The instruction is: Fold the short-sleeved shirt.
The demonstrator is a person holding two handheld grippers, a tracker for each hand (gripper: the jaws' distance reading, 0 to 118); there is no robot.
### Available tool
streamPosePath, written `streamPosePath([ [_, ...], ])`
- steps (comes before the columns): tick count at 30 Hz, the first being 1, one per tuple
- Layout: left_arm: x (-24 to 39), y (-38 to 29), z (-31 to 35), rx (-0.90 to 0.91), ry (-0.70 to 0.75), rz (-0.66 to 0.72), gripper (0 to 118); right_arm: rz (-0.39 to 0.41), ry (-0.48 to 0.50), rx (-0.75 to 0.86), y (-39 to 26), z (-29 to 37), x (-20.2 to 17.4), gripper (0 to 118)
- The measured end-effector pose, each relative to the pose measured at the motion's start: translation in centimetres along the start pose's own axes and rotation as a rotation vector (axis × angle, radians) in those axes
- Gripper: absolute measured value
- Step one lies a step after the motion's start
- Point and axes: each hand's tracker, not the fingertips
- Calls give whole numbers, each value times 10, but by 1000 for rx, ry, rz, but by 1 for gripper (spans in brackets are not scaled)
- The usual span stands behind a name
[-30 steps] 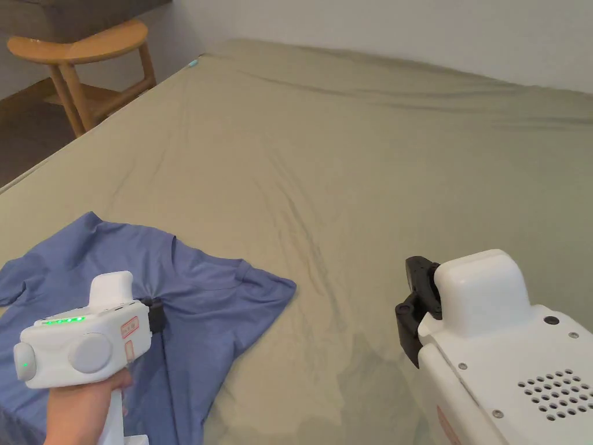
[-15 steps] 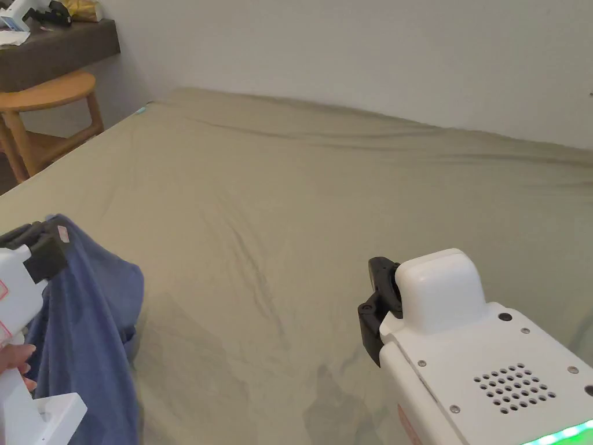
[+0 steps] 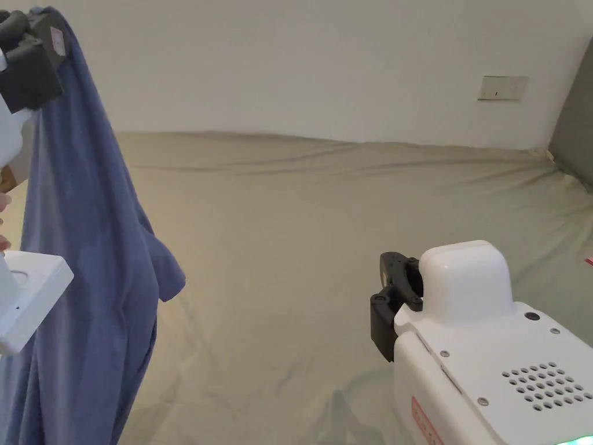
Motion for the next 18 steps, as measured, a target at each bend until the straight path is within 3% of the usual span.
streamPosePath([
  [5, 62, 9, -50, -3, -151, -75, 0, -23, -110, 18, -2, 17, 41, 2],
  [9, 121, -22, -95, -98, -237, -105, 0, -46, -173, 1, -11, 22, 72, 2],
  [13, 182, -99, -138, -269, -311, -96, 0, -45, -244, -44, -30, 20, 99, 2],
  [18, 258, -250, -179, -655, -387, -164, 0, -69, -290, -130, -60, 10, 130, 2],
])
